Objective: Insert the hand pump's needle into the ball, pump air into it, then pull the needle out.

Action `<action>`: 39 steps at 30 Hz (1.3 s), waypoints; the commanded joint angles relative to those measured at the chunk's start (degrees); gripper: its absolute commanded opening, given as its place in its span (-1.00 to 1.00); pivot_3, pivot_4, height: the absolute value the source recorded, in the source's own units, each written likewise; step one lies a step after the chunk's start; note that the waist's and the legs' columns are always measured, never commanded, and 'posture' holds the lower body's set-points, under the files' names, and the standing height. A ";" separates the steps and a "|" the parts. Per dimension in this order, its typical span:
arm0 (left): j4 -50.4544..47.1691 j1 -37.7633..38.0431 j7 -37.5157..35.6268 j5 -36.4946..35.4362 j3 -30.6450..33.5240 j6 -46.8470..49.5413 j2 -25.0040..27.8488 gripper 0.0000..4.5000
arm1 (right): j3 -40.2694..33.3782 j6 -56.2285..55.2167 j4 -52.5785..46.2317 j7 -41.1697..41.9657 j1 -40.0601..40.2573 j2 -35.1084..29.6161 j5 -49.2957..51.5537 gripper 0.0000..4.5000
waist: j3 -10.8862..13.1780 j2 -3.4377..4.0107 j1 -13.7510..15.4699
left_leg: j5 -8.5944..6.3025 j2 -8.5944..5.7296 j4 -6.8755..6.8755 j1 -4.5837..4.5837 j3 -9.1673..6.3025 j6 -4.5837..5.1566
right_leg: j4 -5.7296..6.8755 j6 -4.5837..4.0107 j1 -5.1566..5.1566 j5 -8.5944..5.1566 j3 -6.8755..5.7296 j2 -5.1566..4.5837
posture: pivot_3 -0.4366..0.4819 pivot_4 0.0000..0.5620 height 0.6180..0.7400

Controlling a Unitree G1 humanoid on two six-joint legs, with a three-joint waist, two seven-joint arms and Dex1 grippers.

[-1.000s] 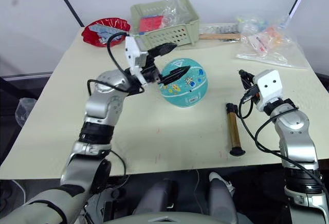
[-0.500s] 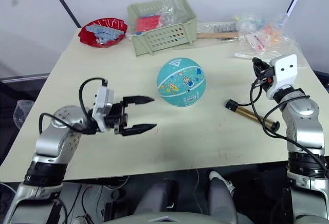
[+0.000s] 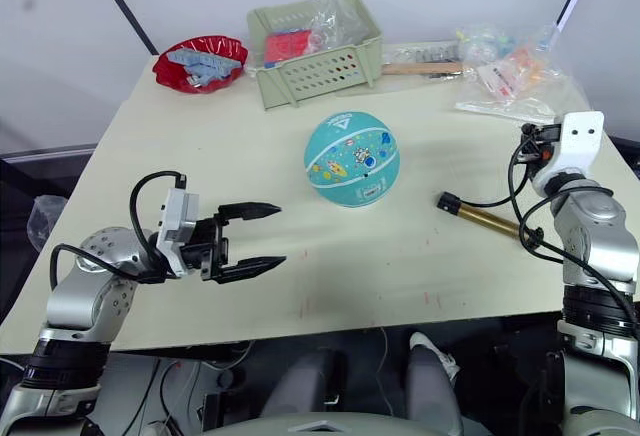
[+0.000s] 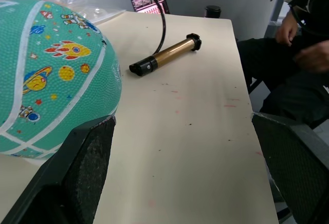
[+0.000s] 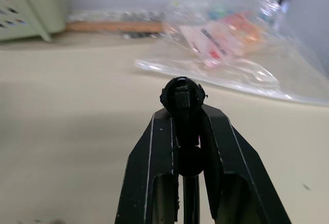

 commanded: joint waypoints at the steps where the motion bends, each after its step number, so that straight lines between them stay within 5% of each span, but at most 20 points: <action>1: -3.15 0.70 0.35 -1.34 1.70 -0.72 0.33 1.00 | -1.44 0.17 -1.02 -1.62 0.46 -1.27 -0.88 -0.96 | 0.00 0.00 0.00 | 0.00 0.00 0.02 0.01 0.02 0.00 | 0.03 0.00 0.00 0.00 0.01 0.00 | -0.05 -0.47 1.00; 4: -3.90 1.97 1.22 -1.72 2.82 -0.59 0.46 1.00 | -2.52 -0.24 -2.79 -2.11 2.62 -2.53 -1.32 -0.96 | 0.00 0.00 0.01 | 0.00 0.00 0.04 0.03 0.06 0.01 | 0.06 0.00 0.00 0.00 0.06 0.00 | -0.05 -0.47 1.00; 14: -2.56 0.99 1.55 -1.21 2.53 -0.62 0.16 1.00 | -7.06 0.42 -5.76 1.51 4.48 -9.25 0.87 0.99 | 0.00 0.00 0.06 | 0.00 0.01 0.07 0.06 0.12 0.02 | 0.06 0.01 0.01 0.00 0.12 0.01 | -0.05 -0.47 1.00; 26: -0.70 0.50 1.45 -1.12 2.94 -0.89 -0.04 1.00 | -9.16 0.97 -15.56 6.36 9.74 -9.21 6.77 0.99 | 0.00 0.00 0.05 | -0.11 0.00 0.11 0.05 0.26 0.19 | 0.03 0.05 0.02 -0.01 0.22 -0.04 | -0.05 -0.47 1.00; 32: -1.74 3.30 5.25 -1.74 4.99 -0.53 -2.05 1.00 | -7.49 -7.26 -25.70 15.17 24.33 -5.01 9.36 0.99 | -0.01 -0.01 0.47 | -0.11 0.13 0.04 0.02 -0.05 0.18 | 0.05 -0.15 0.04 -0.16 -0.13 0.04 | -0.05 -0.47 1.00; 39: -0.82 8.26 8.54 0.78 6.23 -3.81 -3.96 1.00 | -5.90 -20.86 -23.91 26.06 37.95 -3.05 8.21 0.99 | -0.01 -0.01 -0.03 | -0.12 0.22 0.09 0.08 -0.28 0.16 | 0.08 -0.25 0.20 -0.22 -0.37 0.09 | -0.05 -0.47 1.00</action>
